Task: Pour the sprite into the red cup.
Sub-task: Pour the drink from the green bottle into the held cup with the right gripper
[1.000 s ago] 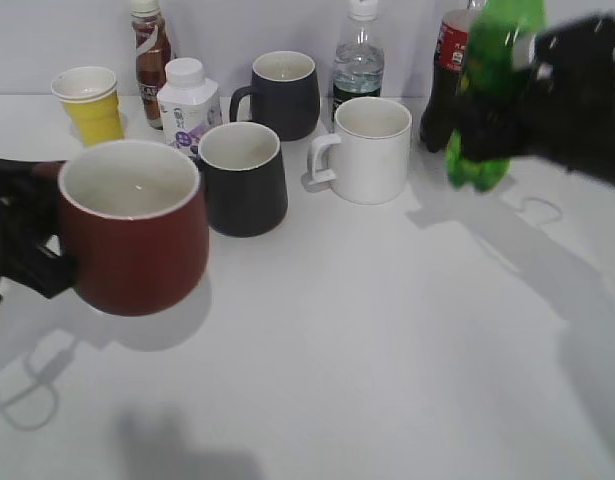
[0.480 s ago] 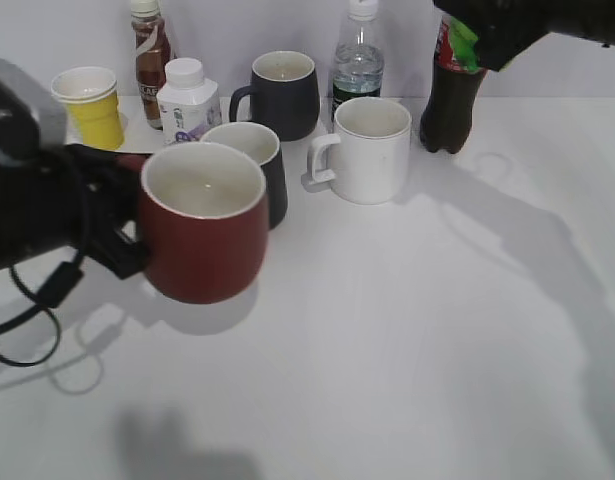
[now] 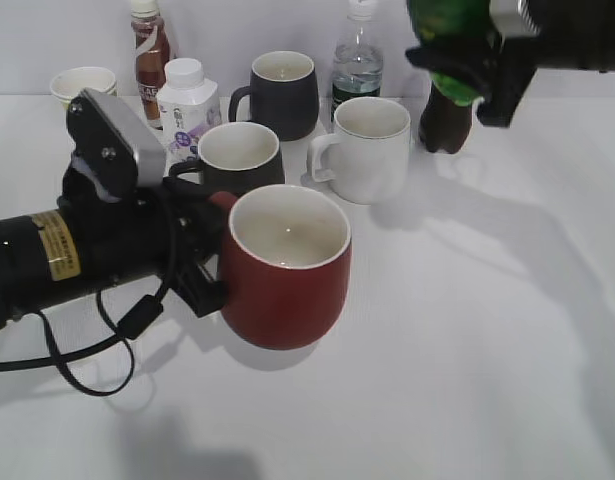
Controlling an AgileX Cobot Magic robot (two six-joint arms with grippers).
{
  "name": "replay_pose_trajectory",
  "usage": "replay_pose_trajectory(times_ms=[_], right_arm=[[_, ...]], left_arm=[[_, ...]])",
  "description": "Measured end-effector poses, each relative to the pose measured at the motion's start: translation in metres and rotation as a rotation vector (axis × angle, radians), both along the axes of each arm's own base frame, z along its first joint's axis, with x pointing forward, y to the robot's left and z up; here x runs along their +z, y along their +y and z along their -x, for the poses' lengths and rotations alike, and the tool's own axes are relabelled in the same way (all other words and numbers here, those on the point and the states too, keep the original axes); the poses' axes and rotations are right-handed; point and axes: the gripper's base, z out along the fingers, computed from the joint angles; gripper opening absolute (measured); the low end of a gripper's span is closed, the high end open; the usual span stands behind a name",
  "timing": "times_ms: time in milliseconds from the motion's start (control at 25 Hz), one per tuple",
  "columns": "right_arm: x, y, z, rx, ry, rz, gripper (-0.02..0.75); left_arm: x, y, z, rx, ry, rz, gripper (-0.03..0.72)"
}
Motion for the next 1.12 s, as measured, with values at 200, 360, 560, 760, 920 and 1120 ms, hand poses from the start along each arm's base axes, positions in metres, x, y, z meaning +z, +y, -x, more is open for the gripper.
replay_pose_trajectory(times_ms=[200,360,560,760,920,1120], right_arm=[[-0.009,0.001,0.006,0.084,-0.015,0.120,0.430],[-0.012,0.001,0.009,0.125,-0.023,0.170,0.430],[-0.015,0.001,0.011,0.158,-0.041,0.219,0.430],[-0.017,0.001,0.012,0.187,-0.081,0.260,0.430],[-0.017,0.001,0.012,0.205,-0.123,0.290,0.430],[-0.017,0.003,0.013,0.225,-0.172,0.324,0.430]], left_arm=[[-0.001,0.000,-0.004,0.047,0.024,0.021,0.076],[-0.005,0.000,-0.005,0.056,0.040,0.017,0.076],[-0.013,-0.007,-0.010,0.036,0.054,-0.002,0.076],[-0.005,-0.017,-0.014,0.012,0.022,0.014,0.076],[-0.003,-0.018,-0.016,-0.001,0.008,0.013,0.076],[-0.003,-0.020,-0.014,-0.038,-0.006,-0.007,0.076]])
